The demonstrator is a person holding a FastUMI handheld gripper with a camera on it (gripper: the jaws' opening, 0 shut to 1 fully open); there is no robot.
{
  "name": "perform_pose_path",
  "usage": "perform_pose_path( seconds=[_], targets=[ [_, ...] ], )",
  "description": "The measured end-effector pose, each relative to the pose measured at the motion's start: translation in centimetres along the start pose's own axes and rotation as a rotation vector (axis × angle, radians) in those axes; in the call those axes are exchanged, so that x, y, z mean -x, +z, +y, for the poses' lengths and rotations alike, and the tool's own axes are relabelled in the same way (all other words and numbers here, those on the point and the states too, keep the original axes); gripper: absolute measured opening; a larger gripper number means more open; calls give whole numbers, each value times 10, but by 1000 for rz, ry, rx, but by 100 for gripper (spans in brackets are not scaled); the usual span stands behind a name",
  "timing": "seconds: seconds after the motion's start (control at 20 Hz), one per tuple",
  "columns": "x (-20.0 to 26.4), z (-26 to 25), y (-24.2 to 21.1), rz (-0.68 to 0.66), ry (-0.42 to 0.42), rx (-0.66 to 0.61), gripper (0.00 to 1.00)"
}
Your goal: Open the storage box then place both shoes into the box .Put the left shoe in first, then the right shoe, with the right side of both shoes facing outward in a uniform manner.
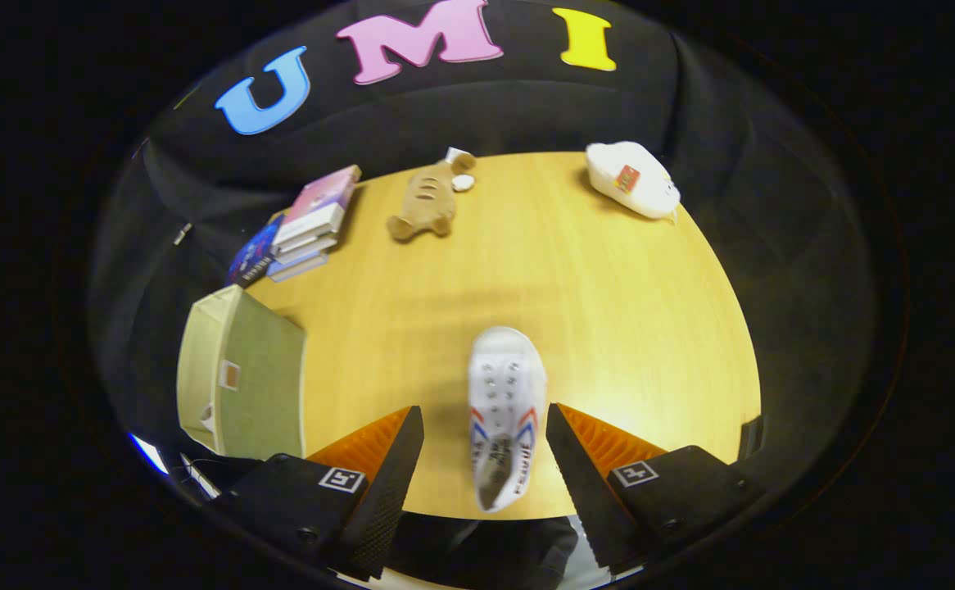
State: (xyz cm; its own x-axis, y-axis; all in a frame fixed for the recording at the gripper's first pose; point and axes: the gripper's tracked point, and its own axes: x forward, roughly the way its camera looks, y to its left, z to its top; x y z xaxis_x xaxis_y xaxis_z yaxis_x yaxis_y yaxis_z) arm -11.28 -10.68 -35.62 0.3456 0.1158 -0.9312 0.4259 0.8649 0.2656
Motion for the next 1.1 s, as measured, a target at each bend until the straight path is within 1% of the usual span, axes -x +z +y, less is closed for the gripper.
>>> perform_pose_path(
  seconds=[0.15, 0.25, 0.3, 0.35, 0.45, 0.55, 0.65, 0.75, 0.8, 0.85, 0.9, 0.95, 1.0, 1.05, 1.1],
  targets=[
    [-26, -25, -42, 81, -33, 30, 92],
    [-45, -25, -58, 115, -13, 48, 91],
    [-54, -21, -61, 120, 1, 52, 89],
    [-62, -20, -61, 116, 5, 64, 89],
    [-82, -26, -59, 111, -15, 112, 86],
    [-96, -29, -57, 118, -18, 123, 85],
    [-109, -26, -53, 118, 14, 98, 76],
    [-113, -25, -55, 153, 15, 76, 34],
    [-113, -28, -54, 163, 11, 48, 26],
    [-110, -29, -52, 184, 16, 0, 13],
    [-108, -29, -52, 197, 35, -65, 8],
    [-104, -24, -52, 210, 75, -131, 6],
    [-99, -12, -56, 217, 118, -191, 6],
    [-94, -7, -56, 215, 142, -235, 5],
    [-96, -8, -51, 211, 146, -253, 5]
  ],
)
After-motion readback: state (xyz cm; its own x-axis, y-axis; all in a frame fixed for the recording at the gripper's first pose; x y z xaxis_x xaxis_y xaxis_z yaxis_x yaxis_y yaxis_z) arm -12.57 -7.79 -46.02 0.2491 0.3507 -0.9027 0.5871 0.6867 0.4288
